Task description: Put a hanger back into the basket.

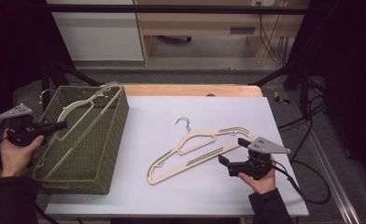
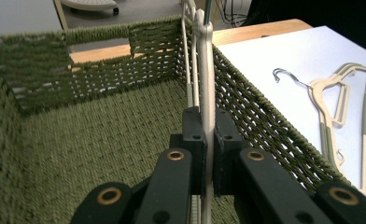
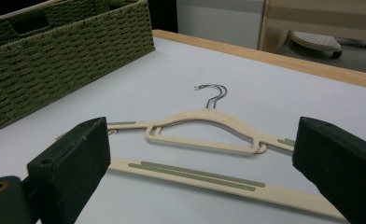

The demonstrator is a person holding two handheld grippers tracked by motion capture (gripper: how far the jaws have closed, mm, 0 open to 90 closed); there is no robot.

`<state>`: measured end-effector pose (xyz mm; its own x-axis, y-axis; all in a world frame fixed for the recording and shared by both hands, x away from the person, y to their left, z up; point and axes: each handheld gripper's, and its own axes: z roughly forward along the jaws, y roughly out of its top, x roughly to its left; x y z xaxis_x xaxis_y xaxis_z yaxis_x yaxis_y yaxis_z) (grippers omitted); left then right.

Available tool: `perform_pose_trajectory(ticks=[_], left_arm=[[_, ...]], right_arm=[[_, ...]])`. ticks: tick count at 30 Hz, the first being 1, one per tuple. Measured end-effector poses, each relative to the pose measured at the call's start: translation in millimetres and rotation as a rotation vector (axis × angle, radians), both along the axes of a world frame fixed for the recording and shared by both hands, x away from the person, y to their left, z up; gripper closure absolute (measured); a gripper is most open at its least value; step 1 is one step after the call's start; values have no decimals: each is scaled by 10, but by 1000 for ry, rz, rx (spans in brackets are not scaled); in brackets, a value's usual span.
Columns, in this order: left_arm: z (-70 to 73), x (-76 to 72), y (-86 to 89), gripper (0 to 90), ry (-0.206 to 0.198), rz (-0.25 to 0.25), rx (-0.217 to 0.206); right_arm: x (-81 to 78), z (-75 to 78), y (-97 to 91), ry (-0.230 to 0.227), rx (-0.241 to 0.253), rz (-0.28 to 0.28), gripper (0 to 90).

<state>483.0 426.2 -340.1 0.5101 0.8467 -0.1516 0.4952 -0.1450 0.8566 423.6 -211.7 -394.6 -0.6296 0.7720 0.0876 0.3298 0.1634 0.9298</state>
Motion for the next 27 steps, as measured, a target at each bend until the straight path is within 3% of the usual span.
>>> perform_pose_trajectory(ticks=[3,11,14,16,20,22,27], left_arm=[[-31,-4,-5,861,1,5,-18],[39,29,-5,859,4,1,96],[68,59,14,859,0,-23,102],[94,60,7,860,-10,-20,141],[84,65,26,862,15,-25,126],[23,73,5,862,27,-35,115],[-134,121,-90,862,72,-38,133]], right_arm=[[0,-2,-3,-1,-5,4,49],[-1,-8,7,2,-3,2,49],[4,-13,10,0,-7,3,49],[9,-15,8,1,-8,5,49],[8,-20,14,7,-7,2,49],[8,-19,15,5,-4,3,49],[8,-15,4,0,-8,5,49]])
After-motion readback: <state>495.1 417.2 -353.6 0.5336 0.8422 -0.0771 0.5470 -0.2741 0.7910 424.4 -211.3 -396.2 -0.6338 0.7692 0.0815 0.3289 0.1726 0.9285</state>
